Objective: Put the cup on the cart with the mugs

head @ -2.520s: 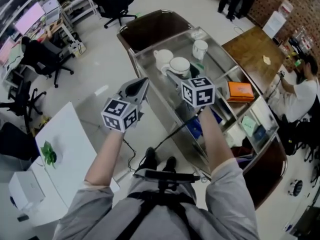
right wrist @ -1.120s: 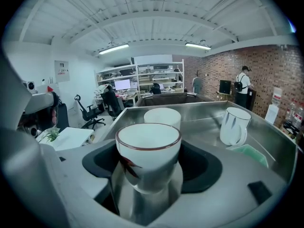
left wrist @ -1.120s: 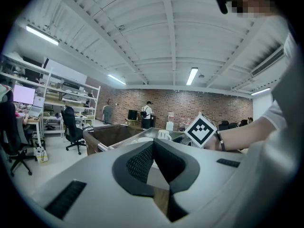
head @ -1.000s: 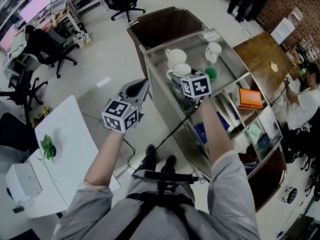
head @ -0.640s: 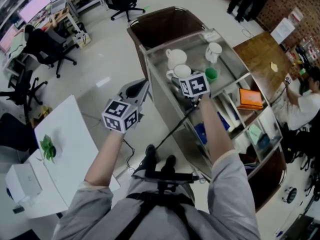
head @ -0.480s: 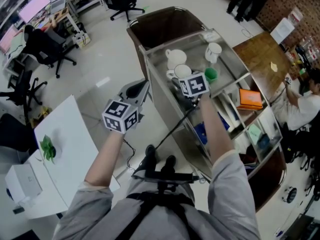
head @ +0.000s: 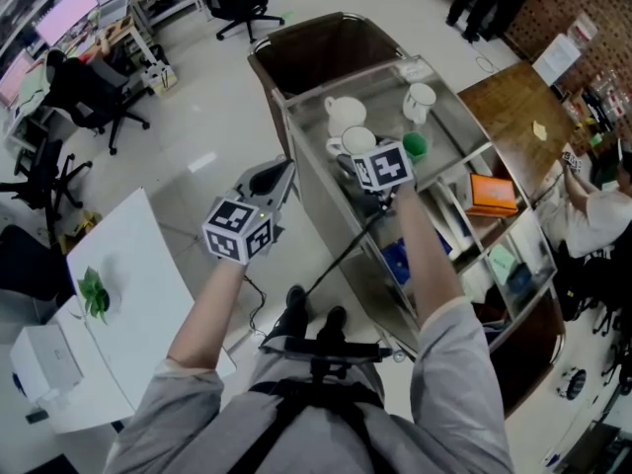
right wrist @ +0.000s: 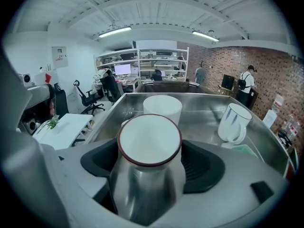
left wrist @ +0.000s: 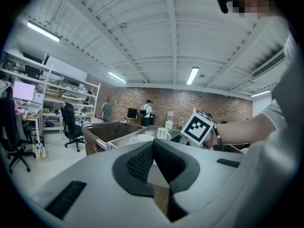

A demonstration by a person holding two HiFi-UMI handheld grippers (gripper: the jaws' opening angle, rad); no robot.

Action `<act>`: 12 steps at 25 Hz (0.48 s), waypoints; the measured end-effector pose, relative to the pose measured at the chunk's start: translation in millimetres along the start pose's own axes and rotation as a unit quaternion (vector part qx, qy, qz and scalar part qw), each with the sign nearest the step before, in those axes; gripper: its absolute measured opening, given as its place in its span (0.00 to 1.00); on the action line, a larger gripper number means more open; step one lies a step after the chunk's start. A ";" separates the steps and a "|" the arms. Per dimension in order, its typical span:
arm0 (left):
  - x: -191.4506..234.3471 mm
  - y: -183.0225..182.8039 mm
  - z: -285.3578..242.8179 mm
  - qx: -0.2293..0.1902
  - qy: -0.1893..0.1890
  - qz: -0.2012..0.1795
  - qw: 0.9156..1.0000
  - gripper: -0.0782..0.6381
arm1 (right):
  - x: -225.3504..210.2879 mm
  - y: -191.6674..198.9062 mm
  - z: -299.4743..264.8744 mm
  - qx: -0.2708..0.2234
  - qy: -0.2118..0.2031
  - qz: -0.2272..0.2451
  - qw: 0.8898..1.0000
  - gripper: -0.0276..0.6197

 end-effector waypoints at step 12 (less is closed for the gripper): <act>-16.0 0.3 4.1 0.000 -0.003 -0.006 1.000 0.11 | 1.0 -15.6 32.0 -0.046 0.005 -0.024 0.999 0.72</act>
Point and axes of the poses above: the fingertips, and each gripper's own axes: z backward along the fingers, x to its left, y out of its underside, the point moved 2 cm from there along z, backward along the fingers, and after that the axes turned 13 degrees about -x, right-handed, at the moved point
